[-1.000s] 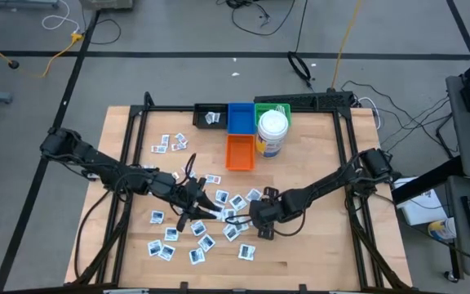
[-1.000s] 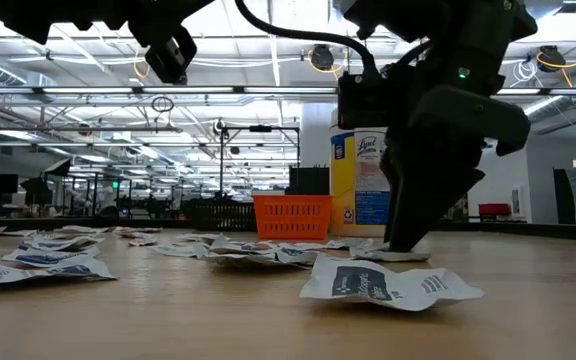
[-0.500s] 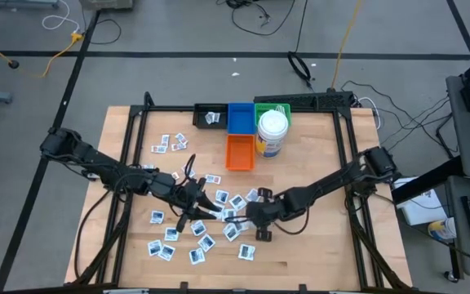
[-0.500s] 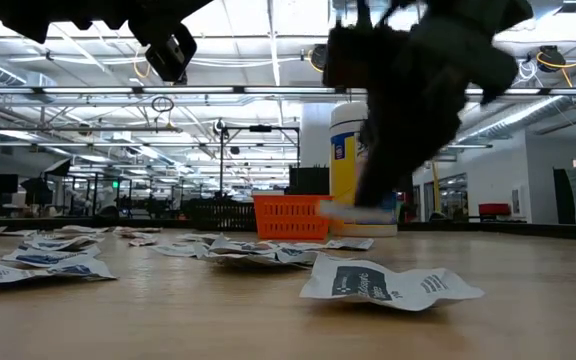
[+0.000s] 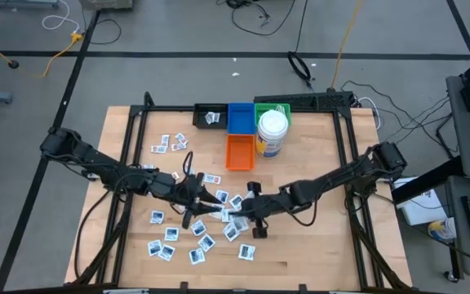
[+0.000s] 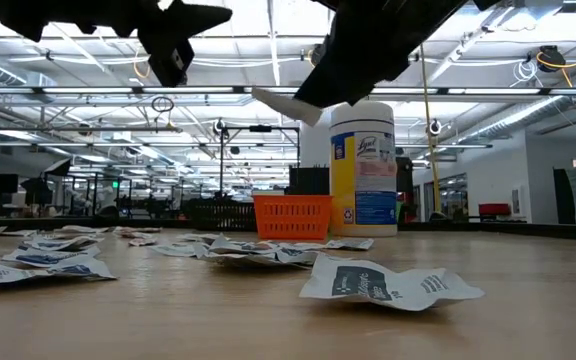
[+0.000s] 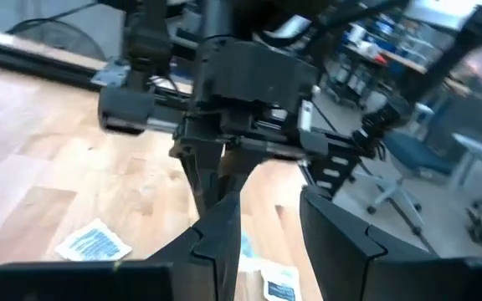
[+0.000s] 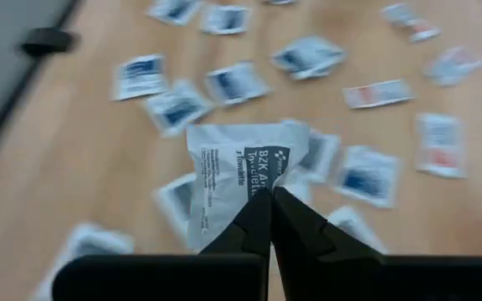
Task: Pick & Place First Aid Supplies
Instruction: Put the gray towelette pack into the black bin
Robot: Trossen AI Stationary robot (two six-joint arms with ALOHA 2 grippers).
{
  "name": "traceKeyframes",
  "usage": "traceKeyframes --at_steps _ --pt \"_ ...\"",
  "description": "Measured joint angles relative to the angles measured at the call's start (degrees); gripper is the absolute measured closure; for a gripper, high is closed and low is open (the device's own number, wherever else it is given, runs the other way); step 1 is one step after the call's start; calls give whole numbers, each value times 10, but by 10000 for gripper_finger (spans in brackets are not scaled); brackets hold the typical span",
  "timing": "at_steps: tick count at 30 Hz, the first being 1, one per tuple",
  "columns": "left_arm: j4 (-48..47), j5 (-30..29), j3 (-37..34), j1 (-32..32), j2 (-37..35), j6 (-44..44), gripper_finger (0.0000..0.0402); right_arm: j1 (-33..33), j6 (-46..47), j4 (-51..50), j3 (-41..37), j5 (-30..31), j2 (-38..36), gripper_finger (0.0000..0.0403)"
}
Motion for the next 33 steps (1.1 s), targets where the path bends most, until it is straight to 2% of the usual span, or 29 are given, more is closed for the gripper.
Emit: traceKeyframes --at_steps 5,10,15,27,33 --pt "-24 -28 0 8 0 -78 275 -3 -45 9 0 106 0 402" --pt "-86 -24 0 29 0 -201 275 -7 -96 70 0 105 0 403" --pt "-123 0 0 43 0 -277 275 -15 -138 106 0 105 0 403" --pt "-116 15 0 48 0 -322 275 -31 -180 159 -1 91 0 403" --pt "-49 12 0 48 1 -332 275 -29 -168 159 0 87 0 403"
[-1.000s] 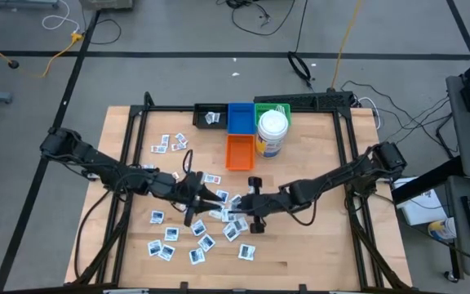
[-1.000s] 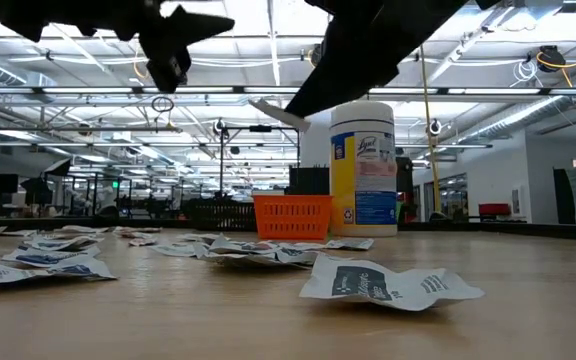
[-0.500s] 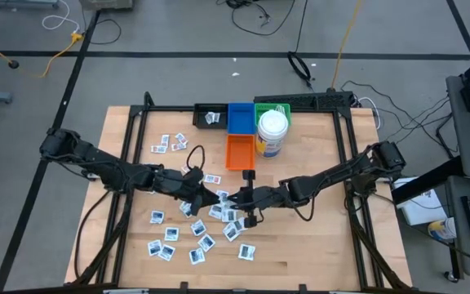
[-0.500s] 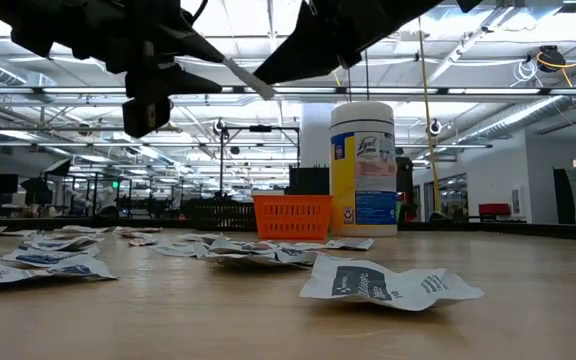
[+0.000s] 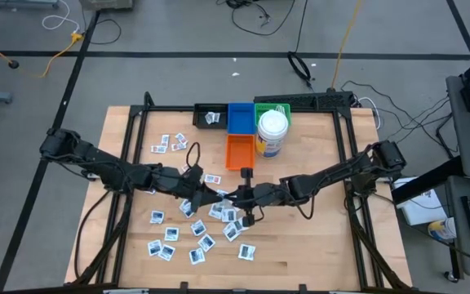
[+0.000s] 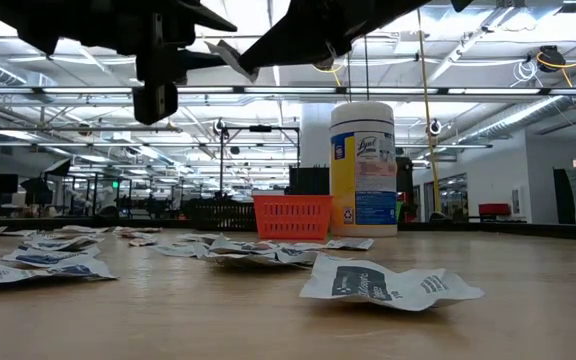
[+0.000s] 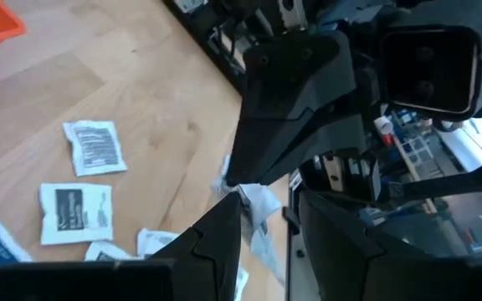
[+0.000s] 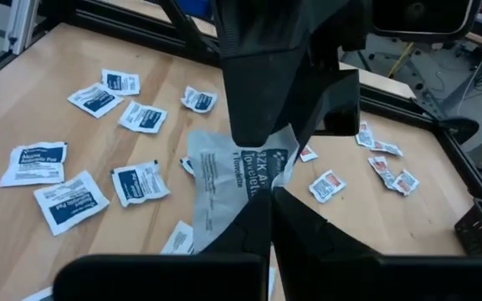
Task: Pick & Place First Aid Supplies
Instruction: Put the gray towelette pack into the black bin
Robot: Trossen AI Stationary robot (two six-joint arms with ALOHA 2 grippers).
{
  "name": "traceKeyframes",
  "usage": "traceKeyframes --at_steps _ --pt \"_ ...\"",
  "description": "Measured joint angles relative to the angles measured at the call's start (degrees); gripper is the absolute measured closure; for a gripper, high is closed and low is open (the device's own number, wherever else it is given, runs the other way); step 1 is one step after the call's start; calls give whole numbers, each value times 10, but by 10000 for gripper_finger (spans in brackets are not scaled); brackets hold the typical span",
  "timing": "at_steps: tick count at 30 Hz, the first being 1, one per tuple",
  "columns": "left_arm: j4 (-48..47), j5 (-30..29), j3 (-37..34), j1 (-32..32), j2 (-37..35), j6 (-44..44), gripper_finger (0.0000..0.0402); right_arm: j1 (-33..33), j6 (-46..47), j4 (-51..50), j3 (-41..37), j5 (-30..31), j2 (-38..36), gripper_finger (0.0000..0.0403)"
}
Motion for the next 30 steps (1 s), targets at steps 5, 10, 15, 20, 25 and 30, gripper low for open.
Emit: traceKeyframes --at_steps 5,10,15,20,25,30 --pt "4 -1 0 0 0 -7 275 0 0 0 0 0 0 403" --pt "-36 11 0 0 0 -15 275 0 0 -6 0 -1 0 403" --pt "-50 12 0 0 0 -14 309 0 1 -5 0 -8 0 403" --pt "-51 16 0 0 0 -4 390 0 1 -3 0 -45 0 403" --pt "-51 27 0 1 0 8 397 0 -13 -1 0 -46 0 391" --pt "-80 65 3 17 0 4 399 0 -16 -13 0 -46 1 356"
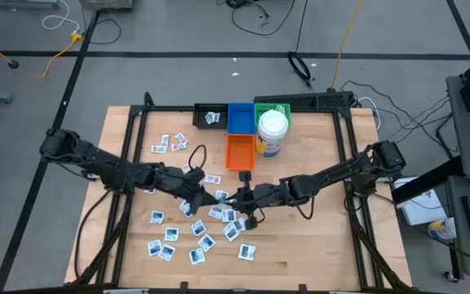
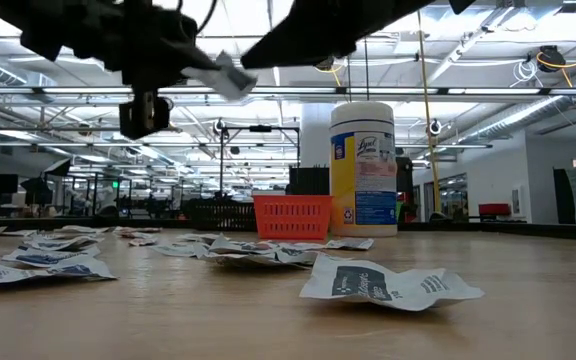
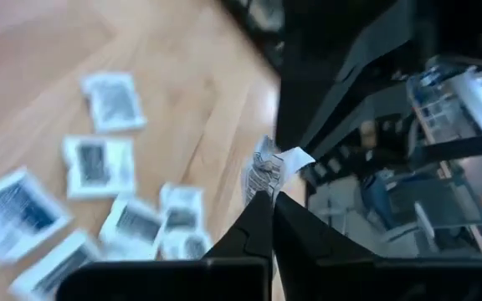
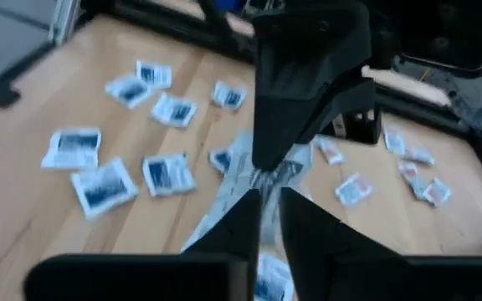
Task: Pick & Place First Aid Supplies
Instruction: Put the gray towelette pack into the black bin
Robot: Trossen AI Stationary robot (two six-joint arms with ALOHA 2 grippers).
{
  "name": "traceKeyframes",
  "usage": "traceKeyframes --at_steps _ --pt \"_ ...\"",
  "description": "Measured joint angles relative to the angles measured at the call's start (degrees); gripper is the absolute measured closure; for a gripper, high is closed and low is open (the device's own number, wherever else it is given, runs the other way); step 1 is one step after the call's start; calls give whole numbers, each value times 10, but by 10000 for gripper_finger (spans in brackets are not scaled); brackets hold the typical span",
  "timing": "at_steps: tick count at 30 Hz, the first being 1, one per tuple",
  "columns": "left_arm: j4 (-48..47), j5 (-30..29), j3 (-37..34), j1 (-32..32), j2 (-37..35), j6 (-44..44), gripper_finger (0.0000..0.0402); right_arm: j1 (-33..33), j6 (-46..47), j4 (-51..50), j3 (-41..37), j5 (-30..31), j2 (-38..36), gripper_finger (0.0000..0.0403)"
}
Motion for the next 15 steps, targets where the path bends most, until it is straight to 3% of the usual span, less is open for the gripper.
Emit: traceKeyframes --at_steps 8,15 --pt "-224 98 52 59 0 25 400 7 51 -160 0 46 -60 283" --pt "-451 111 117 131 0 100 401 6 121 -274 1 48 -96 266"
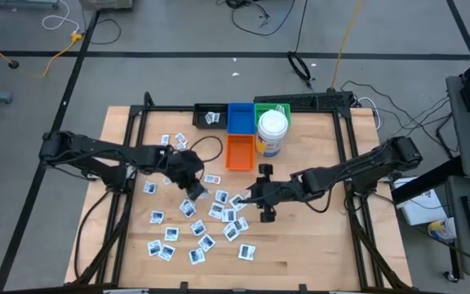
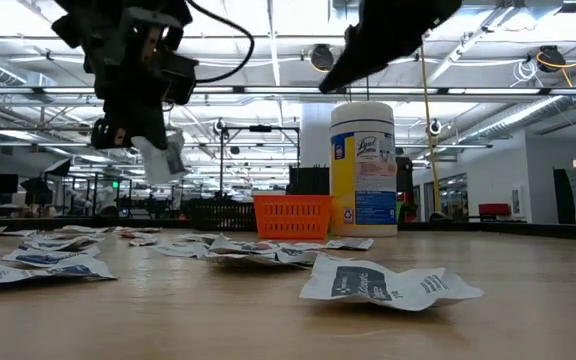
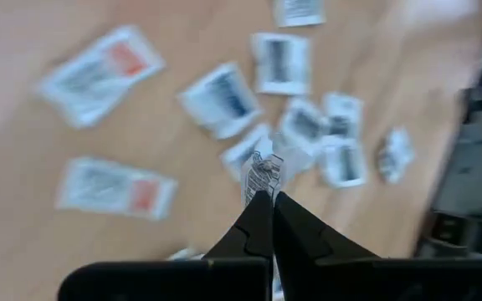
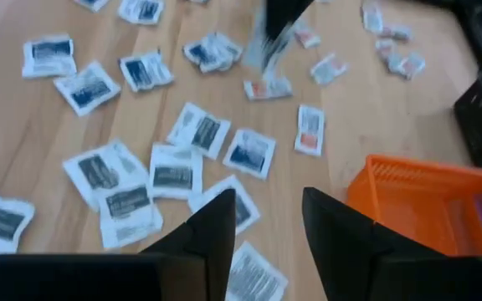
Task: Pick & Place First Aid Supplies
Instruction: Put the gray towelette pack into the black bin
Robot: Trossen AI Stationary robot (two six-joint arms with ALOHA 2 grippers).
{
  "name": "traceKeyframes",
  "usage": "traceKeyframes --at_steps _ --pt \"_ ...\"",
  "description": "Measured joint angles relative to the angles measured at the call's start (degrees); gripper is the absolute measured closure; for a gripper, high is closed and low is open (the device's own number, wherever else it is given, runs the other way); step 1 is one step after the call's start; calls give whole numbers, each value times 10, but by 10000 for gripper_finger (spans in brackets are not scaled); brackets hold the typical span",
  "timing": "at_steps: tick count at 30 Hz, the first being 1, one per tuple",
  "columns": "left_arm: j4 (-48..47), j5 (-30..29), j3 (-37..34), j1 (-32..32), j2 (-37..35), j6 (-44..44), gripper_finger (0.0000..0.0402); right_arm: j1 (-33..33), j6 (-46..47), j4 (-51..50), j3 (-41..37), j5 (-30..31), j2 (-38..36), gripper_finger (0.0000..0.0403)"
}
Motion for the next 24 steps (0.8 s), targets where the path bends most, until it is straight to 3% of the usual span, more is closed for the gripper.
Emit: traceKeyframes --at_steps 7,14,24 --pt "-137 -1 52 76 0 66 401 0 1 -14 -1 -1 -2 272" --pt "-156 -22 100 198 11 115 401 0 -20 -14 -1 -1 -2 271" --pt "-215 -41 243 374 153 242 401 0 -52 -14 -1 -1 -2 275"
